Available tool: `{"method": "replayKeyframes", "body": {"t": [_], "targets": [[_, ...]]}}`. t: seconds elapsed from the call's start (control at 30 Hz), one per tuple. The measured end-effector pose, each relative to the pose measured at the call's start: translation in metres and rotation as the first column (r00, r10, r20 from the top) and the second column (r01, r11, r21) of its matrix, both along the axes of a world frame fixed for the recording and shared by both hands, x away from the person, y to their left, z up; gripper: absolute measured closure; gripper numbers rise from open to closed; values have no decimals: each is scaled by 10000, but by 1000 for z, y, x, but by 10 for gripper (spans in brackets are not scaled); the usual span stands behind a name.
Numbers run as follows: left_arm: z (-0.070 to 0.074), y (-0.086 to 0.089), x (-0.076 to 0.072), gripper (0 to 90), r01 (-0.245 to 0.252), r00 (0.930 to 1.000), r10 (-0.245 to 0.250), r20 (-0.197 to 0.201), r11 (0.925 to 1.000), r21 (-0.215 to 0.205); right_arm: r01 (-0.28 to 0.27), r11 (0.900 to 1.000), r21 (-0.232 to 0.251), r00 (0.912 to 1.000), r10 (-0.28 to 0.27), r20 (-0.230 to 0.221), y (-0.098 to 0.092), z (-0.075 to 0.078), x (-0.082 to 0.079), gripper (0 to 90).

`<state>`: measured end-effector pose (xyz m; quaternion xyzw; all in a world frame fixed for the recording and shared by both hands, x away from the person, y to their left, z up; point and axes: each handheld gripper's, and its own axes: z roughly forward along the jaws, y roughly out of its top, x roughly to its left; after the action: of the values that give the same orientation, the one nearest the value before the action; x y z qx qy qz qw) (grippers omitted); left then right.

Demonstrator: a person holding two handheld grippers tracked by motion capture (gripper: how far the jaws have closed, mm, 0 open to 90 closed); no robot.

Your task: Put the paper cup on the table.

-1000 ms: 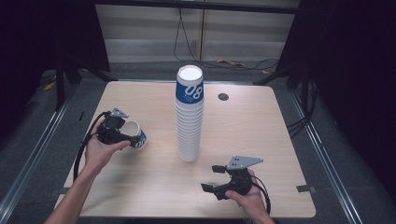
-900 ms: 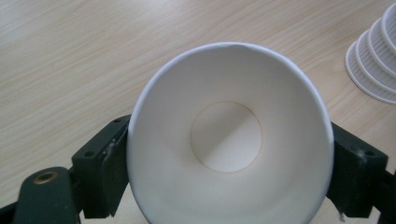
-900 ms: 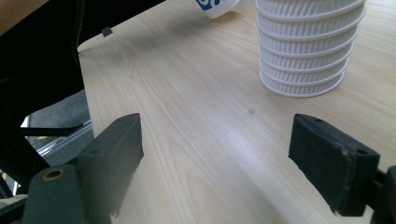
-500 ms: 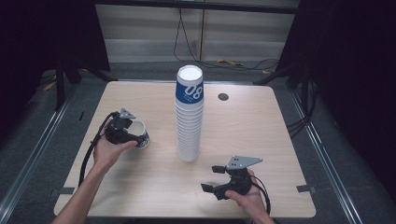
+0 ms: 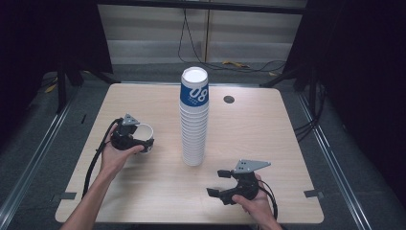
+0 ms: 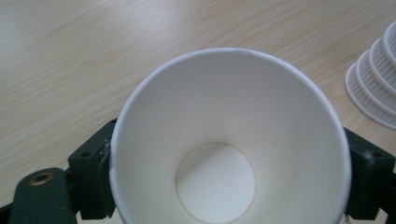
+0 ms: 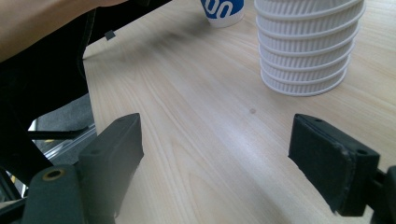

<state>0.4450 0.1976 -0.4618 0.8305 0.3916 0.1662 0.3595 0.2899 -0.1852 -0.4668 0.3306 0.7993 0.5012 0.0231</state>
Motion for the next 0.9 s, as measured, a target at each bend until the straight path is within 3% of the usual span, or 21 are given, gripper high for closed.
{"method": "replayKeyframes", "body": {"t": [0.17, 0.27, 0.37, 0.73, 0.9], "targets": [[-9, 2, -1, 158, 68, 9998, -65, -211, 9999, 145, 0, 10000, -33, 10000, 0, 4, 0, 0, 0, 176], [-16, 5, -2, 158, 68, 9997, -67, -235, 10000, 44, 7, 10000, 22, 10000, -7, -12, 0, 0, 0, 175], [-21, 11, -3, 158, 6, 9992, -21, -387, 9993, -369, 40, 10000, 56, 10000, -40, -1, 0, 0, 0, 175], [-23, 27, -11, 158, -53, 9998, 43, -182, 9983, -585, 226, 9997, 54, 9997, -227, 77, -1, 1, 0, 160], [-24, 33, -15, 157, -81, 9997, 60, -228, 9959, -900, 351, 9993, 83, 9993, -352, 132, -3, 1, 1, 156]]}}
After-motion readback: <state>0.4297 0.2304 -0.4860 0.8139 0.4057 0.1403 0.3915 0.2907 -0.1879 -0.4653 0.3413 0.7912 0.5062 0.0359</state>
